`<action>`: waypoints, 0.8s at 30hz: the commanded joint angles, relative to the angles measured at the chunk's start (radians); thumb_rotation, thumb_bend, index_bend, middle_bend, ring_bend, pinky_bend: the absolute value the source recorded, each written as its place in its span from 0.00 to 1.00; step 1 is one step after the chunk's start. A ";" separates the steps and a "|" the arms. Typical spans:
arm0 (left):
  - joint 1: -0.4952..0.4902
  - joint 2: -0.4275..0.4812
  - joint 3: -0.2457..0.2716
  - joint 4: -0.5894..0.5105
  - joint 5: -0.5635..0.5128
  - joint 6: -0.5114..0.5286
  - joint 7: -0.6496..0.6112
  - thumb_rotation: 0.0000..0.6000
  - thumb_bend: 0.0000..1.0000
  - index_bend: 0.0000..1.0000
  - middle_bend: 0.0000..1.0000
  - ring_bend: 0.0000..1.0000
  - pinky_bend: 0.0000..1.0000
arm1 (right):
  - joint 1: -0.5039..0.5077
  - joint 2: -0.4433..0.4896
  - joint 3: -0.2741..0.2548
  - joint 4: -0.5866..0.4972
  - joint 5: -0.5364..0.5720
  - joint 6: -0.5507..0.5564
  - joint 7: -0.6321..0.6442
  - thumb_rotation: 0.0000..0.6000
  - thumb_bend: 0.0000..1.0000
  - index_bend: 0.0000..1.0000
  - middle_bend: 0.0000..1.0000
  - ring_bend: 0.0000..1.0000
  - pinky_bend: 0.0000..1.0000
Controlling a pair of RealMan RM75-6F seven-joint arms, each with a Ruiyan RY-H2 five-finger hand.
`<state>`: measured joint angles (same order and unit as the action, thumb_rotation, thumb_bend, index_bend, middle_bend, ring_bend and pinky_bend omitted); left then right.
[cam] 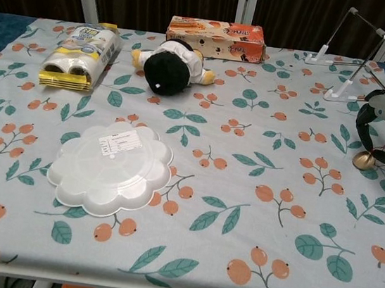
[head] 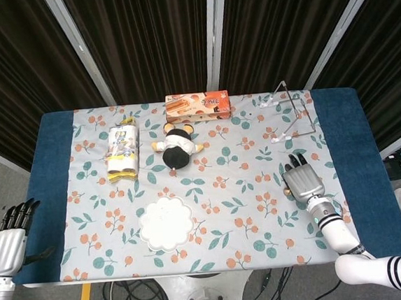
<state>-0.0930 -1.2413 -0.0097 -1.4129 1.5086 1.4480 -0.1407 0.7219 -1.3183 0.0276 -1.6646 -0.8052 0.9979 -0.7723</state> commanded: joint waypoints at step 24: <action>0.004 0.019 -0.006 -0.042 0.007 0.023 0.047 1.00 0.02 0.04 0.00 0.00 0.02 | -0.345 0.202 -0.091 -0.076 -0.533 0.480 0.472 1.00 0.00 0.00 0.00 0.00 0.00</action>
<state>-0.0885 -1.2254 -0.0145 -1.4510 1.5144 1.4689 -0.0971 0.5319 -1.1558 -0.0184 -1.7751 -1.1599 1.2680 -0.4705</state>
